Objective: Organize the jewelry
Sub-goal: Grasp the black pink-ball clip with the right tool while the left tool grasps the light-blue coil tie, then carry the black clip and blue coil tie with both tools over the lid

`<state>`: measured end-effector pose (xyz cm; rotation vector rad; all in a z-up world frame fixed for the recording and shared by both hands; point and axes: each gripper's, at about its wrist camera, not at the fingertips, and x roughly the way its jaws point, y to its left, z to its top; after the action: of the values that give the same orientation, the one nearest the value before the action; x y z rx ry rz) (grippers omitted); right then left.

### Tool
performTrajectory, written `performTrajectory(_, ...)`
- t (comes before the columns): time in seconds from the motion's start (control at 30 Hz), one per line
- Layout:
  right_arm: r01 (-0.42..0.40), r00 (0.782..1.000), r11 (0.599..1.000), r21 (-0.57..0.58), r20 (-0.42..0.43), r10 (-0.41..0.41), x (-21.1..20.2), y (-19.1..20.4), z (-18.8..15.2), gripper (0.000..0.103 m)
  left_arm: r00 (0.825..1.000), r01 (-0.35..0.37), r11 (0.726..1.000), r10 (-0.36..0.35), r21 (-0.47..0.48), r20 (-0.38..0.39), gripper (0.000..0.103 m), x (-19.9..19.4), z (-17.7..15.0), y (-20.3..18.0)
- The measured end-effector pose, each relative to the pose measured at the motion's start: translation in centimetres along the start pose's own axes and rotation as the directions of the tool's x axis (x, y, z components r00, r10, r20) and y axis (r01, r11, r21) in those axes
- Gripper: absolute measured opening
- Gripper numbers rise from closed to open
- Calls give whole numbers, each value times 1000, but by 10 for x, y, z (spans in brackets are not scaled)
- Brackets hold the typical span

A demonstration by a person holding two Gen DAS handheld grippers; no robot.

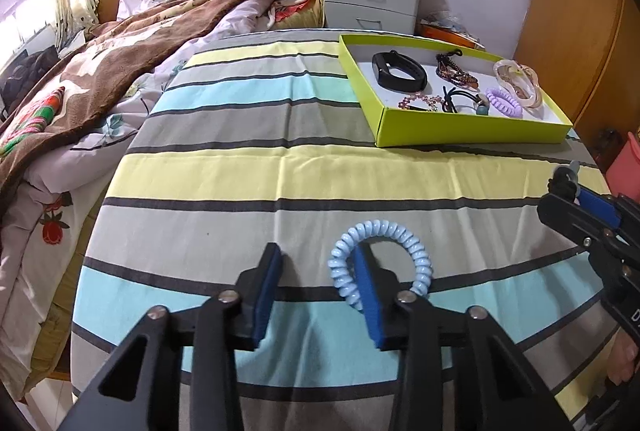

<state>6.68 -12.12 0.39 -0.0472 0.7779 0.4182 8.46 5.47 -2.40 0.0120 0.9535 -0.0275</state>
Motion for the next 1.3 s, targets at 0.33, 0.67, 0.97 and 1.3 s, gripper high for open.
performTrajectory(0.33, 3, 1000, 1000, 12, 3, -3, -2, -3, -2, 29, 1000, 23, 1000, -23, -1, 15, 11, -3, 1, -4)
performTrajectory(0.67, 11, 1000, 1000, 20, 19, -11, -9, -7, 2, 29, 997, 53, 999, -52, -13, 58, 11, -18, 11, -7)
performTrajectory(0.97, 45, 997, 999, 30, 61, -47, -31, -16, 14, 29, 991, 92, 996, -92, 3, 101, 11, -37, 25, -16)
performTrajectory(1.3, 82, 992, 995, 48, 93, -86, -44, -31, 31, 29, 981, 126, 992, -129, 27, 142, 11, -50, 53, -30)
